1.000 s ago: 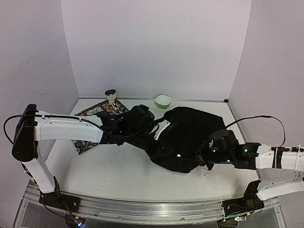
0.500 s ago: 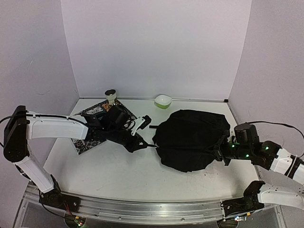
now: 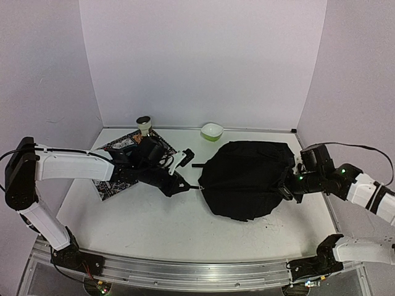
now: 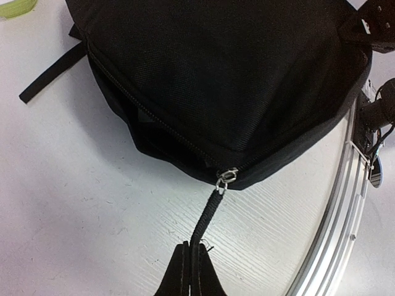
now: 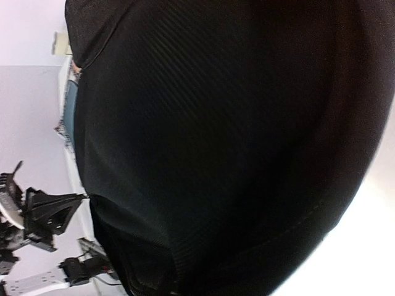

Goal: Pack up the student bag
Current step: Zip the largest pocket of the bag in the student bag, then hold the student bag at the center of the board.

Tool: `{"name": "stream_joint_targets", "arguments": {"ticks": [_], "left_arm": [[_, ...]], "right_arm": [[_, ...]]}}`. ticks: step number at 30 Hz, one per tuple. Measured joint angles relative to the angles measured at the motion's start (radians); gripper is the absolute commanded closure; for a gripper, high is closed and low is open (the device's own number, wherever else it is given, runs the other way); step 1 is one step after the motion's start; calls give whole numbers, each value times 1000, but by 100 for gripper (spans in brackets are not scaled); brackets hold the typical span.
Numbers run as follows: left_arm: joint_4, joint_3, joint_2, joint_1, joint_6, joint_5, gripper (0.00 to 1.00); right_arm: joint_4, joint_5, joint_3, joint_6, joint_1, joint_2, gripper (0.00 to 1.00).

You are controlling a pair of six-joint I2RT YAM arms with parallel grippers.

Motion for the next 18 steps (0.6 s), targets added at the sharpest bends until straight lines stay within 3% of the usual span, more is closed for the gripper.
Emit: {"name": "stream_joint_targets", "arguments": {"ticks": [5, 11, 18], "left_arm": [[-52, 30, 0, -29, -10, 8, 100], [-49, 110, 29, -103, -78, 70, 100], [-13, 240, 123, -171, -135, 158, 100]], "right_arm": [[-54, 40, 87, -157, -26, 96, 68], [-88, 61, 179, -365, -20, 88, 51], [-53, 77, 205, -513, 149, 66, 37]]}}
